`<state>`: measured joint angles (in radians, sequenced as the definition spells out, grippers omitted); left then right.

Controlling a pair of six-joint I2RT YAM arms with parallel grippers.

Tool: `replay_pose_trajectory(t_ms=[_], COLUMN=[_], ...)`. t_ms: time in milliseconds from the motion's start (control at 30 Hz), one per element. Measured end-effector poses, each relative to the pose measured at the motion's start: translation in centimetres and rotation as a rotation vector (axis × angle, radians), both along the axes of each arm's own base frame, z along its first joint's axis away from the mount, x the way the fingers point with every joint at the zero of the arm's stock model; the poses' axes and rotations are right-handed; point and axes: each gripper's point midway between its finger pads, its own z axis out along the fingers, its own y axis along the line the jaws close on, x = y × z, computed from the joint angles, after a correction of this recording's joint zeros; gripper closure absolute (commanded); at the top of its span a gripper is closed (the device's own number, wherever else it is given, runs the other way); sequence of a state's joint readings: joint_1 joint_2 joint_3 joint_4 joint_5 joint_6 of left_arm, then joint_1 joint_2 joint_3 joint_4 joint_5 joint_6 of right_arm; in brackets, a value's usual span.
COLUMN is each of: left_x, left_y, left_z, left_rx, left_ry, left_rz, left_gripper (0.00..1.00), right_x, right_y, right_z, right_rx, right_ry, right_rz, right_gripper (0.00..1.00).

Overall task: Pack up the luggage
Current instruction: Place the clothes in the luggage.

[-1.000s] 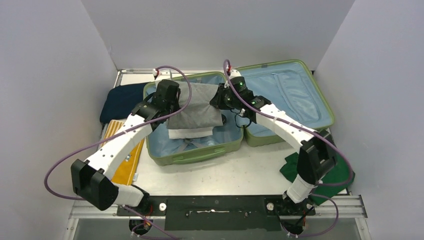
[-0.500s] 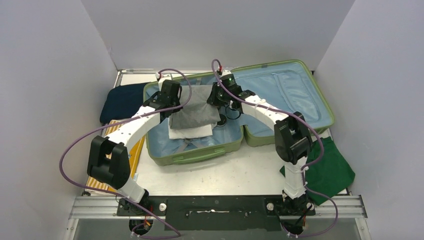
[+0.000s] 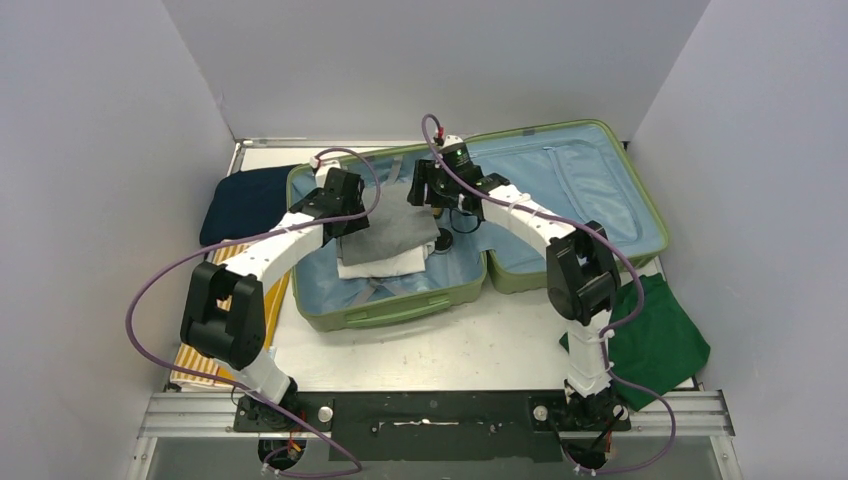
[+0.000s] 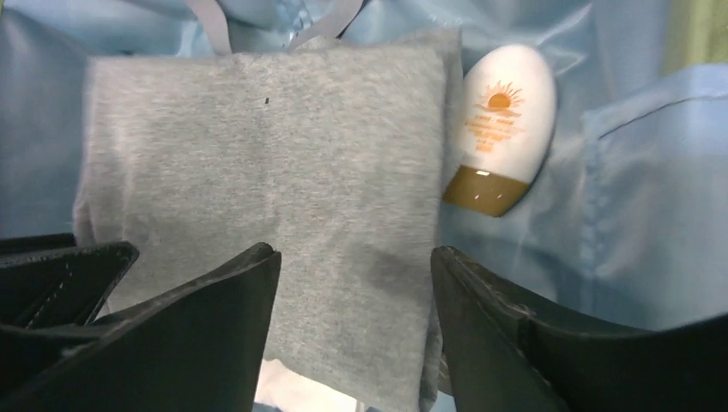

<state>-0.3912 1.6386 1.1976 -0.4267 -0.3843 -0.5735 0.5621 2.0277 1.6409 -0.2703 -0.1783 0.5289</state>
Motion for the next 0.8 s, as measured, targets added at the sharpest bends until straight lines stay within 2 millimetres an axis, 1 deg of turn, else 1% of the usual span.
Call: replay_pose_trajectory(t_ms=[67,167,233,300,333,367,433,500,567,600,667,800], left_x=[-0.1,0.0,0.0,-0.2,-0.3,-0.3,-0.3,-0.3,0.2,0.4,0.9,1.1], left_y=[0.4,0.7,0.9,1.0,0.9,0.7,-0.1,-1.3,-2.5,-3.1,-3.8,-3.9], left_z=[0.1,0.9,1.9,3.2,4.2,5.1,6.9,8.5,9.2,9.0,7.6,2.9], left_rx=[0.008,0.016,0.019,0.010,-0.003,-0.025,-0.083,-0.150,-0.197,-0.211,-0.223,-0.190], left_ry=[0.008,0.006,-0.012,-0.040,-0.060,-0.086,-0.145,-0.199,-0.224,-0.222,-0.193,-0.086], left_rz=[0.010,0.017,0.022,0.023,0.020,0.010,-0.020,-0.068,-0.109,-0.129,-0.148,-0.143], left_gripper=[0.30,0.27,0.27,0.29,0.32,0.36,0.50,0.67,0.78,0.82,0.87,0.93], right_x=[0.4,0.8,0.7,0.4,0.1,-0.3,-1.2,-1.8,-2.4,-2.8,-3.4,-4.6], right_y=[-0.2,-0.6,-0.9,-0.8,-0.8,-0.7,-0.3,0.2,0.6,0.6,0.3,-0.9], right_z=[0.6,1.3,1.6,2.1,2.3,2.4,2.6,2.3,1.6,0.9,-0.4,-3.4], right_rx=[-0.012,-0.029,-0.041,-0.039,-0.031,-0.027,0.001,0.024,0.038,0.040,0.037,0.010], right_ry=[-0.012,-0.034,-0.039,-0.051,-0.056,-0.059,-0.058,-0.051,-0.034,-0.016,0.011,0.075], right_rz=[-0.012,-0.029,-0.035,-0.029,-0.022,-0.012,0.013,0.036,0.053,0.059,0.059,0.037], right_gripper=[0.27,0.27,0.34,0.47,0.55,0.63,0.73,0.78,0.82,0.83,0.84,0.85])
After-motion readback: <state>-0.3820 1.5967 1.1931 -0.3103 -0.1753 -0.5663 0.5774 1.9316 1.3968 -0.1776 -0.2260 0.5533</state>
